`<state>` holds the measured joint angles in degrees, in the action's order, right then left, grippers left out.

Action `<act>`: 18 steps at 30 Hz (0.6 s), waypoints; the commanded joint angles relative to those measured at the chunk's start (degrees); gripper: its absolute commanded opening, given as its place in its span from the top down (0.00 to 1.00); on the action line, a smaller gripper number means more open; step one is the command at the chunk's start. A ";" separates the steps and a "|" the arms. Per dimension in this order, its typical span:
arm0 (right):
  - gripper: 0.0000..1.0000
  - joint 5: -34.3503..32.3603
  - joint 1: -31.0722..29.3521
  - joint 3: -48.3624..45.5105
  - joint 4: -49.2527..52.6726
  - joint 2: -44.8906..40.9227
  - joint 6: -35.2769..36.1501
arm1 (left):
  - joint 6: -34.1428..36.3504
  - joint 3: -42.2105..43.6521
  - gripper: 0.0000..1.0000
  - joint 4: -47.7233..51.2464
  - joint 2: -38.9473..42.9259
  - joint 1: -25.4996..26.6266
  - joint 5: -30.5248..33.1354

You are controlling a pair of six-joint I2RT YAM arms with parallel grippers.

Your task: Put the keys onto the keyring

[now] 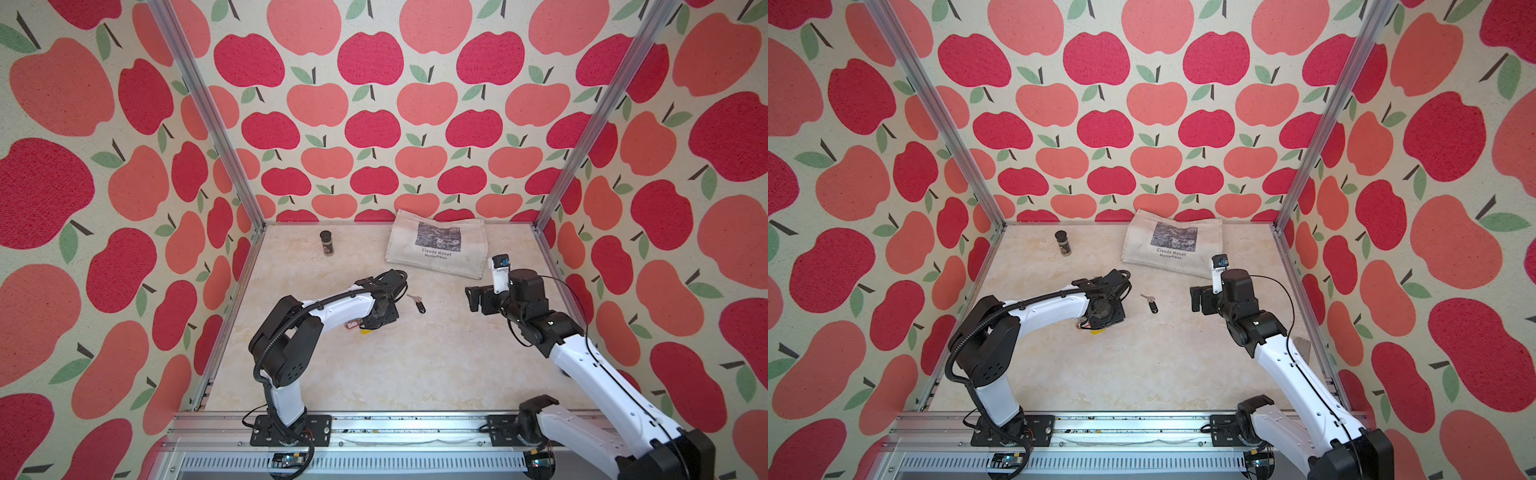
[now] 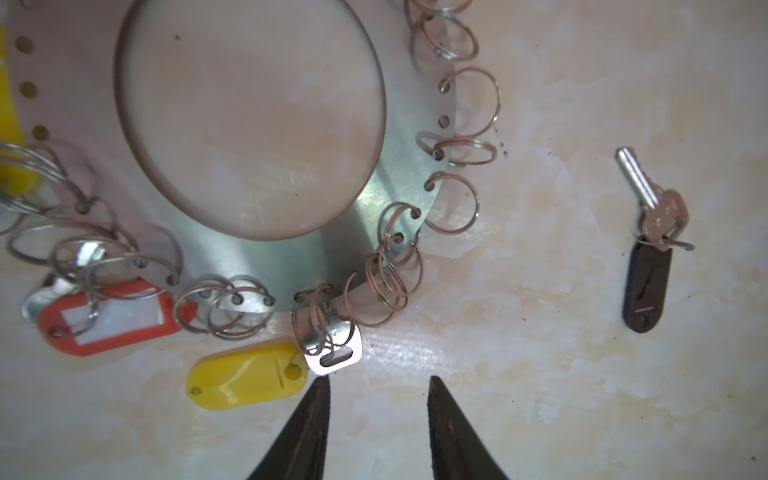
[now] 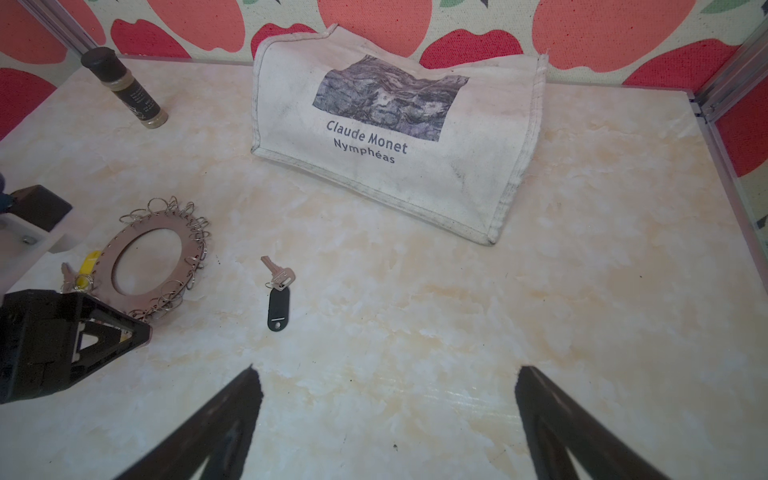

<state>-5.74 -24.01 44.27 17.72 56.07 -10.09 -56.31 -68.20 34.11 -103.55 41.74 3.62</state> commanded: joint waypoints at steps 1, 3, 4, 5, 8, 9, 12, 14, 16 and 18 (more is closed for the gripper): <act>0.01 -1.25 -0.37 -0.55 1.02 -0.94 1.30 | -1.43 0.40 0.58 -0.76 -1.04 -0.60 0.41; 0.01 -1.30 -0.35 -0.49 1.04 -0.96 1.43 | -1.43 0.61 0.59 -0.99 -1.15 -0.88 0.60; 0.01 -1.38 -0.42 -0.55 1.04 -0.97 1.47 | -1.43 0.70 0.59 -1.25 -1.30 -1.10 0.60; 0.01 -1.38 -0.39 -0.55 1.01 -0.97 1.41 | -1.43 0.77 0.59 -1.40 -1.44 -1.21 0.60; 0.01 -1.38 -0.35 -0.50 0.96 -0.80 1.65 | -1.43 0.70 0.59 -1.91 -1.63 -1.74 0.95; 0.01 -1.38 -0.34 -0.43 0.96 -0.78 1.65 | -1.43 0.68 0.59 -1.94 -1.72 -1.95 1.12; 0.01 -1.38 -0.34 -0.43 0.89 -0.69 1.82 | -1.37 0.88 0.59 -2.15 -2.09 -2.38 1.26; 0.01 -1.47 -0.37 -0.34 0.98 -0.70 2.00 | -1.43 1.00 0.59 -2.26 -2.43 -2.63 1.46; 0.01 -1.54 -0.34 -0.24 0.98 -0.78 2.09 | -1.51 1.03 0.59 -2.59 -2.51 -2.87 1.62; 0.01 -1.55 -0.34 -0.24 1.01 -0.76 2.18 | -1.52 0.99 0.60 -2.73 -2.45 -3.02 2.07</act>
<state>-6.59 -24.01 44.27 17.72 56.03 -9.04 -56.34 -68.16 31.44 -104.81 39.24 3.92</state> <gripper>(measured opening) 0.988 0.398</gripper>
